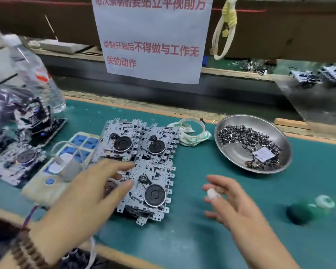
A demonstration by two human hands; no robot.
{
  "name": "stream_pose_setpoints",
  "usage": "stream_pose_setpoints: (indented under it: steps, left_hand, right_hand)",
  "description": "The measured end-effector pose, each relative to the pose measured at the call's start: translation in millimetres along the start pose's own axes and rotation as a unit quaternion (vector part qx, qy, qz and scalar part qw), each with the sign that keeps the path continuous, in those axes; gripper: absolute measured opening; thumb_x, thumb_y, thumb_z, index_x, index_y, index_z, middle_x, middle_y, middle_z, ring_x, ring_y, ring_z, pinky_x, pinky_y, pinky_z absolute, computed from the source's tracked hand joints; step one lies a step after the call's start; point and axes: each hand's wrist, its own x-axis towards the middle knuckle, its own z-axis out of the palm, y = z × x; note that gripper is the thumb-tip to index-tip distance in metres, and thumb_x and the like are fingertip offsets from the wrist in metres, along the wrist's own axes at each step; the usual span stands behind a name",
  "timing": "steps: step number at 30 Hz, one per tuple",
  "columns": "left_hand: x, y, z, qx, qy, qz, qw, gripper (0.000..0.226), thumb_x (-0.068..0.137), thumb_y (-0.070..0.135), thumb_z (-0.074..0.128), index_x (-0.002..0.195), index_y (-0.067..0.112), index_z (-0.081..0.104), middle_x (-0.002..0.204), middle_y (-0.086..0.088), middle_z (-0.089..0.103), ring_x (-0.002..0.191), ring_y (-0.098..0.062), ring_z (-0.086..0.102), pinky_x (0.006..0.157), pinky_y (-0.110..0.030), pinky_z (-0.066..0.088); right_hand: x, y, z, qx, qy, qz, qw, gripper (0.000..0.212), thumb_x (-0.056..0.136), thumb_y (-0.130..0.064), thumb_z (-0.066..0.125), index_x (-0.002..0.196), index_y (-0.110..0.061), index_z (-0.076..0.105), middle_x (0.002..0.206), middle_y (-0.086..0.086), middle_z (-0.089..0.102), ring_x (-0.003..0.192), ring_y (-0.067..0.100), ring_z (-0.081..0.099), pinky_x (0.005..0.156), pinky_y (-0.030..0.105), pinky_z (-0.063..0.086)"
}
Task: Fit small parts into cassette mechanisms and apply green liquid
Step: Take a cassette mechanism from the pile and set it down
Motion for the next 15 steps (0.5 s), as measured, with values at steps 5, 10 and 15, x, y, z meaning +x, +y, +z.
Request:
stream_pose_setpoints:
  steps: [5,10,15]
  left_hand:
    - [-8.1,-4.9,35.3,0.092,-0.043,-0.039,0.994,0.044,0.091,0.041,0.047,0.134,0.034,0.039,0.106,0.021,0.034,0.101,0.004,0.042,0.092,-0.014,0.033]
    - [-10.4,-6.0,43.2,0.126,-0.005,-0.041,0.991,0.049,0.093,0.043,0.043,0.139,0.036,0.028,0.105,0.018,0.018,0.100,0.004,0.025,0.090,-0.008,0.020]
    - [-11.1,-8.3,40.8,0.106,-0.021,-0.025,0.994,0.044,0.092,0.042,0.043,0.135,0.041,0.033,0.105,0.025,0.025,0.101,0.006,0.022,0.090,-0.006,0.017]
  right_hand:
    - [22.3,23.8,42.4,-0.086,-0.122,0.135,0.980,0.038,0.090,-0.021,0.057,0.126,-0.019,0.042,0.115,-0.005,0.056,0.095,0.007,0.060,0.094,0.031,0.049]
    - [29.9,32.8,51.8,-0.009,-0.127,0.180,0.975,0.012,0.090,-0.016,0.058,0.101,-0.012,0.057,0.105,0.012,0.062,0.081,0.010,0.058,0.064,0.027,0.057]
    - [26.0,30.6,54.2,0.024,-0.124,0.195,0.973,0.018,0.089,-0.023,0.057,0.100,-0.009,0.055,0.105,0.012,0.061,0.094,0.022,0.058,0.053,0.028,0.053]
